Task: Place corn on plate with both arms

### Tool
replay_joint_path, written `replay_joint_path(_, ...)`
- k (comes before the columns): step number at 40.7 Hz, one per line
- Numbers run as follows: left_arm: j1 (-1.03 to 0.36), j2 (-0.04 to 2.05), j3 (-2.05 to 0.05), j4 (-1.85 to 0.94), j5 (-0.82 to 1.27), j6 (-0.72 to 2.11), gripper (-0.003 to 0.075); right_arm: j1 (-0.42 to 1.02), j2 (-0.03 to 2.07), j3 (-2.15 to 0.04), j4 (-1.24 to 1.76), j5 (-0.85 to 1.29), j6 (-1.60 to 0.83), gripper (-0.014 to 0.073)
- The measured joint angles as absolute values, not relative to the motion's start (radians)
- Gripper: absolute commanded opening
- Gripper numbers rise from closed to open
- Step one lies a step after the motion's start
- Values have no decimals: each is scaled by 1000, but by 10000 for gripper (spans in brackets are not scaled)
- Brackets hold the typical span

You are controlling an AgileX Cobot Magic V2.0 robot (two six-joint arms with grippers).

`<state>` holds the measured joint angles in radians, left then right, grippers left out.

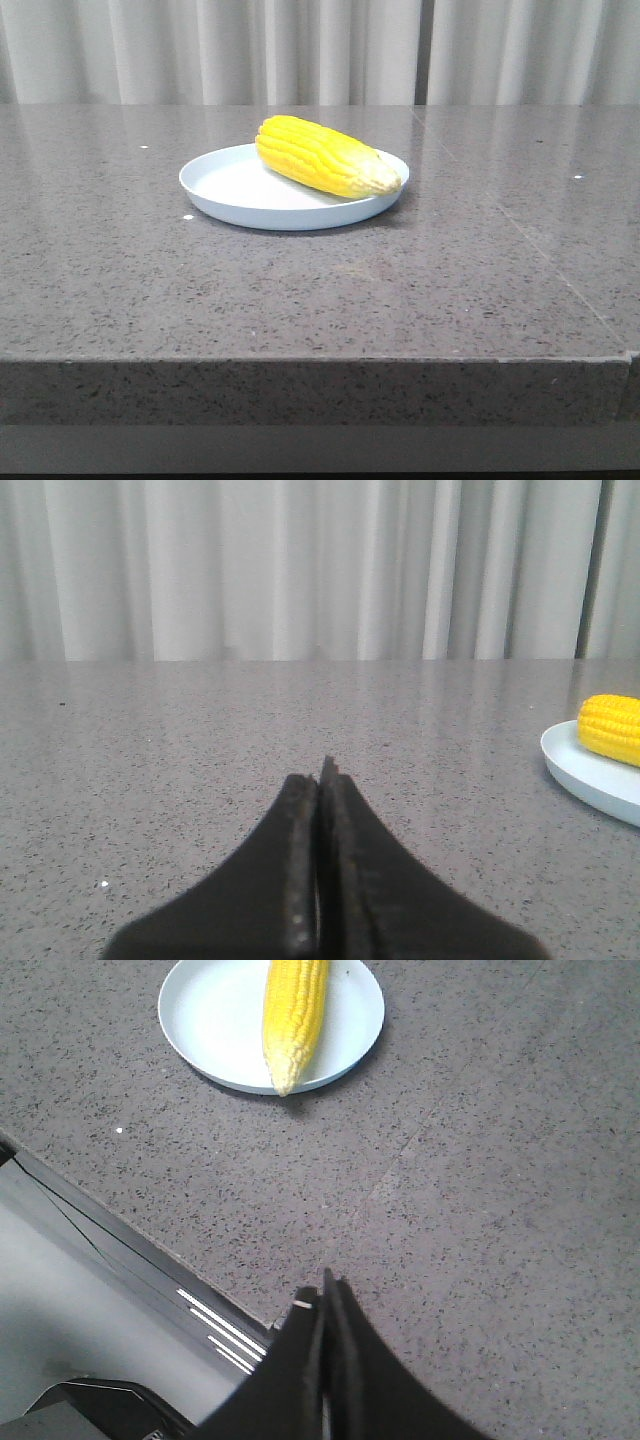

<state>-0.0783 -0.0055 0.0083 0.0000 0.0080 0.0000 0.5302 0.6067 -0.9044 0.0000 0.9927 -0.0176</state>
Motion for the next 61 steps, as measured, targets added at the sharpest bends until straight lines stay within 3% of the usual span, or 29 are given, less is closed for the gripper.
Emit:
replay_joint_path(28, -78, -6, 8, 0, 8, 7, -20, 498, 546, -857, 0, 960, -16, -87)
replay_joint_path(47, -78, -6, 8, 0, 8, 7, -20, 129, 100, -211, 0, 171, -16, -87)
replay_joint_path(61, -78, -6, 8, 0, 8, 7, -20, 2, -11, 26, 73, -11, -18, -87)
